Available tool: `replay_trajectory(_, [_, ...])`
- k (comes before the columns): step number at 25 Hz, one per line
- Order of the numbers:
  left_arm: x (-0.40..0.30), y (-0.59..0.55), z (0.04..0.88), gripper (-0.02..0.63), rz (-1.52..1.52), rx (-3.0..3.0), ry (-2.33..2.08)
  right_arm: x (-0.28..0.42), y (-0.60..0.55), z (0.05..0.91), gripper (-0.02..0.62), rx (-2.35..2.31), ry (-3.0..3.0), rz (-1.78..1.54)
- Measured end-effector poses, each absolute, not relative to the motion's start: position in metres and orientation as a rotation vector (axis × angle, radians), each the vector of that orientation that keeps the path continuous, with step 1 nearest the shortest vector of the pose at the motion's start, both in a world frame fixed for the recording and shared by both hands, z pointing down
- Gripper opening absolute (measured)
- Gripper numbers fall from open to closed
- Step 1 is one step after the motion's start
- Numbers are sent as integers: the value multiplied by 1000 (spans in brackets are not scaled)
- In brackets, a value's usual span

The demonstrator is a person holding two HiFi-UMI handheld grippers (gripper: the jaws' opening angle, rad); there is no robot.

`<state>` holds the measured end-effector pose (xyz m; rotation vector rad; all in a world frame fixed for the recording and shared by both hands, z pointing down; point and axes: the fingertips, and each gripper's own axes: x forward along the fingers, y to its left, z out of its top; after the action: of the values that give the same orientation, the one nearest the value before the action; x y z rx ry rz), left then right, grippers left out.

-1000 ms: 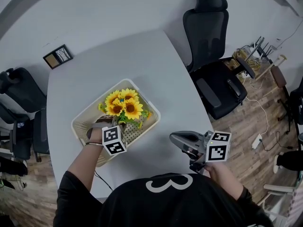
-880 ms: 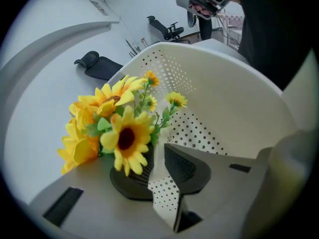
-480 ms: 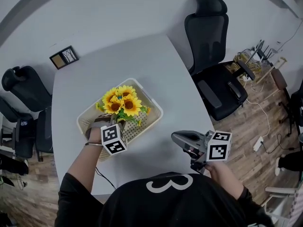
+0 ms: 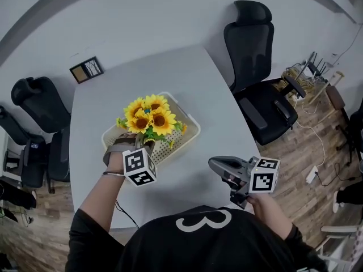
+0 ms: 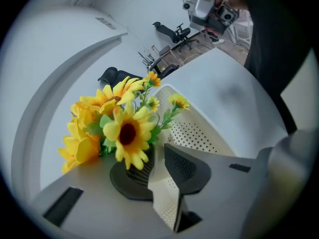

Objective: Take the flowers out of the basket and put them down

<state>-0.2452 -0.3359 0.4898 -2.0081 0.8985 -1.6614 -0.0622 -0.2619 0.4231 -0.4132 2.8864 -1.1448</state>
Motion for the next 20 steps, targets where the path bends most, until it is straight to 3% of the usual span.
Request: replay_trajectory(20, [-175,-278,404,77,-1343,-1962,853,-40,-180,402,9,-586,2854,-1021])
